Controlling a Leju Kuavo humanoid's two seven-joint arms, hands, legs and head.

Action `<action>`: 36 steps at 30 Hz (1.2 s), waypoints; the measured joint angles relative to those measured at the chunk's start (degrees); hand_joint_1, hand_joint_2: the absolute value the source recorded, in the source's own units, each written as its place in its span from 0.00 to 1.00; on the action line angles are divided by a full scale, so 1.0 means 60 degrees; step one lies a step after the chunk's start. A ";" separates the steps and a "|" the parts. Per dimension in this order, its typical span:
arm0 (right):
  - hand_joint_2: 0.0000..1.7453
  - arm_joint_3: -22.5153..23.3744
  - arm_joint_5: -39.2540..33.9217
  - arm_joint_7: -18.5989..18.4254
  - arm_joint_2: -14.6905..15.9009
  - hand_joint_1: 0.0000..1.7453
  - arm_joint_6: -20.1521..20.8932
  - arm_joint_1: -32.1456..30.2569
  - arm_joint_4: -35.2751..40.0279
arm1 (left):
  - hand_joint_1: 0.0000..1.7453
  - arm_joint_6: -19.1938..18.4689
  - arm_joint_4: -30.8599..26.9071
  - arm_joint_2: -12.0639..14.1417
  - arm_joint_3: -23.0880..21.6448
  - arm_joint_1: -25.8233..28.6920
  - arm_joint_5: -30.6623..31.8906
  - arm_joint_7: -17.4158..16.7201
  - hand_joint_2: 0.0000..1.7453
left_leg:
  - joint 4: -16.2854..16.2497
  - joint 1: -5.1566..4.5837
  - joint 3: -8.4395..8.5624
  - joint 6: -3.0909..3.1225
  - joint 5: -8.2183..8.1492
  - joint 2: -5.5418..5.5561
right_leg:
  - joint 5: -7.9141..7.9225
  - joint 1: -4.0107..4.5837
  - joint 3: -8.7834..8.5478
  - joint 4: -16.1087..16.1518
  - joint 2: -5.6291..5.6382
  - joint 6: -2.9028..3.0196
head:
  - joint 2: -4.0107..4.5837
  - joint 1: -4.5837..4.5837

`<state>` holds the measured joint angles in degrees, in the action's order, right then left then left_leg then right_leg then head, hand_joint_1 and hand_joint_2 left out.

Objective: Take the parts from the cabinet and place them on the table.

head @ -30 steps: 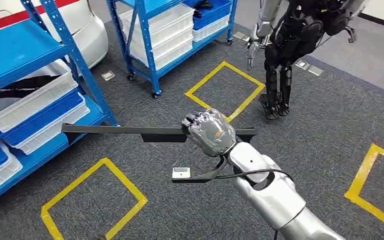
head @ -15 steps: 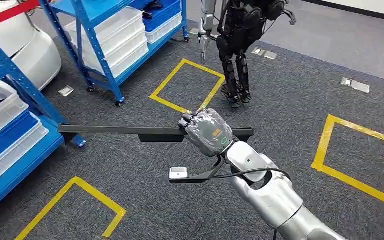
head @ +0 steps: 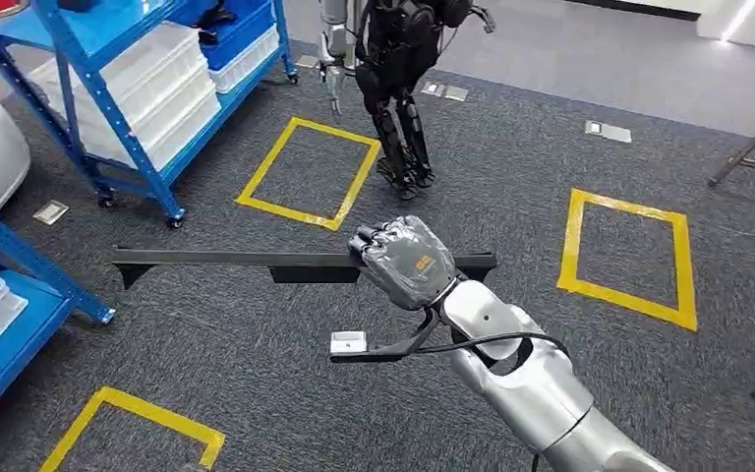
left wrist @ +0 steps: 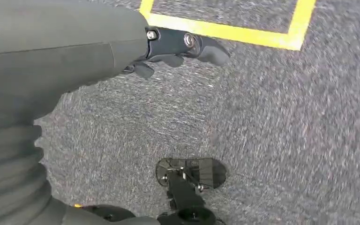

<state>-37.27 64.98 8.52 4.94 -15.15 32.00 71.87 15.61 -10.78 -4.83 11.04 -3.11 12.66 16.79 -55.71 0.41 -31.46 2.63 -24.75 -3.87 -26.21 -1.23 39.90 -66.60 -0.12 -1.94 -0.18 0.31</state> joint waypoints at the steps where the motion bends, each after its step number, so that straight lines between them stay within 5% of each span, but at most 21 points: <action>1: 1.00 0.0000 0.0000 0.0000 -0.0004 1.00 0.0000 0.0009 0.0004 | 0.00 0.0000 -0.0003 -0.0004 0.0000 -0.0010 0.0000 0.0000 1.00 | -0.0008 -0.0004 0.0018 -0.0027 -0.0016 -0.0115 | 0.0270 0.0004 -0.0603 0.1000 -0.0254 -0.0049 | 0.0000 0.0011; 2: 1.00 0.0000 0.0000 0.0000 -0.0011 1.00 0.0000 0.0025 0.0004 | 0.00 0.0000 -0.0004 -0.0004 0.0000 -0.0018 0.0000 0.0000 1.00 | -0.0036 -0.0053 0.0038 -0.0068 -0.0042 -0.0208 | 0.0334 0.0037 -0.1035 0.1776 -0.0801 0.0009 | 0.0000 0.0004; 3: 1.00 0.0000 0.0000 0.0000 -0.0040 1.00 0.0000 0.0044 0.0004 | 0.00 0.0000 -0.0004 -0.0007 0.0000 -0.0017 0.0000 0.0004 1.00 | -0.0070 -0.0131 -0.0008 -0.0151 -0.0086 -0.0323 | 0.0373 0.0186 -0.1151 0.1820 -0.0762 0.0103 | 0.0000 0.0018; 6: 1.00 0.0007 0.0000 0.0000 -0.0036 1.00 0.0000 0.0034 0.0000 | 0.00 0.0000 -0.0004 -0.0011 0.0000 -0.0028 -0.0007 0.0000 1.00 | -0.0069 -0.0115 0.0051 -0.0243 -0.0086 -0.0592 | 0.0413 0.0165 -0.1017 0.1816 -0.0389 0.0228 | 0.0000 0.0018; 7: 1.00 0.0015 0.0000 0.0000 -0.0033 1.00 0.0000 0.0038 0.0004 | 0.00 0.0000 -0.0011 -0.0011 0.0000 -0.0040 -0.0007 0.0000 1.00 | -0.0114 -0.0067 0.0017 -0.0342 -0.0159 -0.0634 | 0.0477 -0.0007 -0.1070 0.1880 -0.0238 0.0344 | 0.0000 0.0018; 9: 1.00 0.0011 0.0004 0.0000 -0.0076 1.00 0.0000 0.0059 0.0004 | 0.00 0.0000 -0.0011 0.0000 0.0000 -0.0039 -0.0007 0.0004 1.00 | -0.0861 0.0052 -0.0222 -0.0441 -0.0745 0.0267 | 0.0523 -0.0029 -0.1048 0.1880 -0.0052 0.0463 | 0.0000 0.0026; 10: 1.00 0.0004 0.0004 0.0000 -0.0109 1.00 0.0000 0.0060 0.0004 | 0.00 0.0000 -0.0004 0.0000 0.0000 -0.0018 -0.0007 0.0000 1.00 | -0.1658 0.0065 -0.0556 -0.0473 -0.1195 0.0497 | 0.0539 -0.0015 -0.1038 0.1881 0.0059 0.0496 | 0.0000 0.0036; 12: 1.00 -0.0011 0.0004 0.0000 -0.0153 1.00 0.0007 0.0055 0.0000 | 0.00 -0.0004 0.0000 0.0000 0.0004 0.0014 -0.0018 -0.0029 1.00 | -0.3122 0.0072 -0.1232 -0.0529 -0.1759 0.0610 | 0.0549 0.0023 -0.1015 0.1869 0.0335 0.0504 | 0.0000 0.0040; 14: 1.00 -0.0051 0.0011 0.0000 -0.0160 1.00 0.0029 0.0056 -0.0018 | 0.00 -0.0004 0.0000 0.0000 0.0011 0.0012 -0.0069 -0.0058 1.00 | -0.2987 0.0115 -0.1209 -0.0521 -0.1433 0.0634 | 0.0566 0.0040 -0.1015 0.1846 0.0595 0.0521 | 0.0000 0.0040; 16: 1.00 -0.0069 0.0014 0.0000 -0.0204 1.00 0.0029 0.0084 -0.0022 | 0.00 -0.0004 0.0000 0.0011 0.0026 0.0011 -0.0080 -0.0069 1.00 | -0.1369 0.0183 -0.0430 -0.0498 -0.0482 0.0836 | 0.0564 0.0030 -0.1016 0.1759 0.0886 0.0515 | 0.0000 0.0044; 17: 1.00 -0.0073 0.0015 0.0000 -0.0233 1.00 0.0029 0.0106 -0.0022 | 0.00 -0.0004 0.0000 0.0015 0.0029 0.0012 -0.0087 -0.0069 1.00 | -0.0623 0.0248 -0.0102 -0.0484 -0.0192 0.1262 | 0.0564 0.0025 -0.0989 0.1732 0.0998 0.0512 | 0.0000 0.0036; 18: 1.00 -0.0080 0.0015 0.0000 -0.0259 1.00 0.0025 0.0145 -0.0026 | 0.00 -0.0007 0.0007 0.0018 0.0040 0.0029 -0.0102 -0.0084 1.00 | -0.0463 0.0295 -0.0064 -0.0487 -0.0313 0.1823 | 0.0602 0.0103 -0.0902 0.1692 0.1109 0.0445 | 0.0000 0.0018; 21: 1.00 -0.0113 0.0022 0.0000 -0.0350 1.00 0.0022 0.0147 -0.0058 | 0.00 -0.0007 0.0004 0.0018 0.0069 0.0011 -0.0109 -0.0084 1.00 | -0.0427 0.0178 -0.0105 -0.0380 -0.0290 0.1467 | 0.0753 -0.0032 -0.0715 0.1764 0.1482 0.0209 | 0.0000 0.0051; 22: 1.00 -0.0117 0.0025 0.0000 -0.0346 1.00 0.0015 0.0133 -0.0058 | 0.00 -0.0007 0.0000 0.0015 0.0077 0.0008 -0.0109 -0.0080 1.00 | -0.0290 0.0179 -0.0059 -0.0261 -0.0191 0.1299 | 0.0827 0.0029 -0.0632 0.1844 0.1603 0.0096 | 0.0000 0.0029; 24: 1.00 -0.0128 0.0069 -0.0061 -0.0328 1.00 -0.0004 0.0135 -0.0058 | 0.00 -0.0011 0.0000 0.0003 0.0091 -0.0003 -0.0077 -0.0058 1.00 | -0.0088 0.0191 -0.0029 -0.0094 -0.0036 0.1036 | 0.0496 0.0097 -0.0301 0.1279 0.0521 0.0226 | 0.0000 -0.0010; 25: 1.00 -0.0131 0.0124 -0.0142 -0.0346 1.00 -0.0033 0.0105 -0.0037 | 0.00 -0.0018 0.0000 0.0011 0.0098 0.0004 -0.0051 -0.0047 1.00 | -0.0090 0.0159 -0.0055 -0.0064 -0.0014 0.0874 | 0.0140 0.0080 0.0036 0.0537 0.0273 0.0301 | 0.0000 -0.0011; 28: 1.00 -0.0128 0.0208 -0.0292 -0.0310 1.00 -0.0051 -0.0169 0.0011 | 0.00 -0.0051 0.0000 0.0040 0.0102 0.0038 0.0033 0.0007 1.00 | -0.0097 0.0076 -0.0116 -0.0044 0.0002 0.0389 | -0.0530 0.0028 0.0892 -0.1444 0.0125 0.0295 | 0.0000 -0.0033; 29: 1.00 -0.0120 0.0251 -0.0331 -0.0274 1.00 -0.0047 -0.0285 0.0051 | 0.00 -0.0091 0.0000 0.0044 0.0102 0.0036 0.0087 0.0033 1.00 | -0.0097 0.0072 -0.0120 -0.0045 0.0003 0.0248 | -0.0448 0.0022 0.0736 -0.1244 0.0117 0.0229 | 0.0000 -0.0029; 31: 1.00 -0.0102 0.0306 -0.0364 -0.0226 1.00 -0.0047 -0.0443 0.0171 | 0.00 -0.0109 0.0000 0.0044 0.0102 0.0025 0.0124 0.0044 1.00 | -0.0101 0.0061 -0.0116 -0.0058 0.0000 -0.0010 | -0.0019 0.0023 -0.0172 0.0193 -0.0035 0.0089 | 0.0000 -0.0033; 33: 1.00 -0.0069 0.0346 -0.0393 -0.0222 1.00 -0.0047 -0.0460 0.0303 | 0.00 -0.0135 -0.0004 0.0062 0.0102 0.0022 0.0175 0.0055 1.00 | -0.0184 -0.0054 -0.0143 -0.0166 -0.0058 -0.0237 | 0.0174 0.0112 -0.1175 0.1742 -0.0933 0.0117 | 0.0000 -0.0044; 36: 1.00 -0.0011 0.0383 -0.0426 -0.0208 1.00 -0.0051 -0.0540 0.0408 | 0.00 -0.0200 -0.0004 0.0087 0.0102 -0.0001 0.0208 0.0058 1.00 | -0.0221 -0.0037 -0.0124 -0.0321 -0.0057 -0.0559 | 0.0252 0.0197 -0.1057 0.1720 -0.0508 0.0264 | 0.0000 0.0015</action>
<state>-37.33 67.28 5.97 3.69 -15.45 28.76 74.31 14.40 -10.80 -4.31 11.65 -3.12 13.90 17.14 -57.04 0.19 -32.20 0.70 -25.10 -7.22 -24.70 -0.05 33.56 -56.28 -3.17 -0.35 -0.17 0.39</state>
